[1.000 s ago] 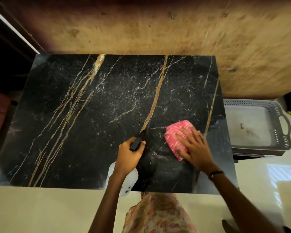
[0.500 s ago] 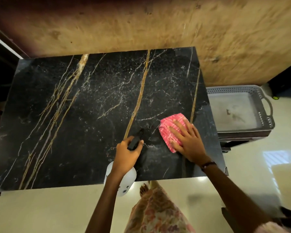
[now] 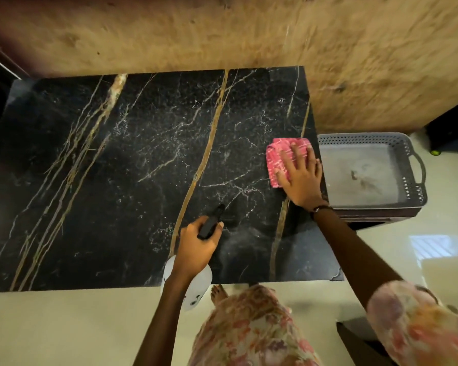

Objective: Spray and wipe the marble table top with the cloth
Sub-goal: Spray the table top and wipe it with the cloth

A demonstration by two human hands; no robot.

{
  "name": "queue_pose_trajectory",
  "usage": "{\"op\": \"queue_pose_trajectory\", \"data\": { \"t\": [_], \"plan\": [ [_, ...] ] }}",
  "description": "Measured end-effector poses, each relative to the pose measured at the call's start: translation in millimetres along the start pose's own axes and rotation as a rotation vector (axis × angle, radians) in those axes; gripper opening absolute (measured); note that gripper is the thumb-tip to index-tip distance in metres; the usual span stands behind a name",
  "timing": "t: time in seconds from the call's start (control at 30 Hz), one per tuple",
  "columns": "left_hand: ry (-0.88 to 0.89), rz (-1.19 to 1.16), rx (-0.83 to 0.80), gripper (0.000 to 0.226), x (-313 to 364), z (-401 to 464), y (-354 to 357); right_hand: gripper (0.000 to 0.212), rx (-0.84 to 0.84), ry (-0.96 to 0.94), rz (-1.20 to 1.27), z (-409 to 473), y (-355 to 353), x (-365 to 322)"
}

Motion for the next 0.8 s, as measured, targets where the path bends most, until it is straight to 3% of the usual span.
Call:
{"op": "queue_pose_trajectory", "data": {
  "t": [0.1, 0.2, 0.37, 0.47, 0.67, 0.8],
  "plan": [
    [0.0, 0.008, 0.028, 0.016, 8.1, -1.0, 6.2, 0.06, -0.042, -0.242, -0.039, -55.4, 6.1, -6.7],
    [-0.013, -0.007, 0.021, 0.015, 9.0, -2.4, 15.0, 0.066, -0.104, -0.331, -0.073, -99.3, 5.9, 18.7],
    [-0.036, -0.029, -0.007, 0.002, 13.7, -15.5, 30.3, 0.062, -0.077, -0.154, 0.0, -66.6, -5.7, 46.5],
    [-0.049, -0.036, -0.005, 0.01, 8.9, -22.4, 35.0, 0.06, -0.04, -0.016, 0.053, -46.4, -3.4, 20.2],
    [-0.035, -0.023, -0.028, 0.021, 8.6, -36.2, 45.4, 0.055, -0.053, -0.297, 0.09, -129.8, 17.8, -65.7],
    [-0.029, -0.02, -0.058, 0.022, 8.1, -45.3, 49.9, 0.051, -0.15, -0.471, 0.052, -207.3, 25.7, -65.1]
  ]
}}
Point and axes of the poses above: each hand's wrist, its own z-axis towards the middle knuckle, its own y-axis out of the palm, x = y × z, the point moved 9 cm from there along z, towards the middle knuckle, and after that the axes turned 6 degrees about -y, right-handed, at the moved point
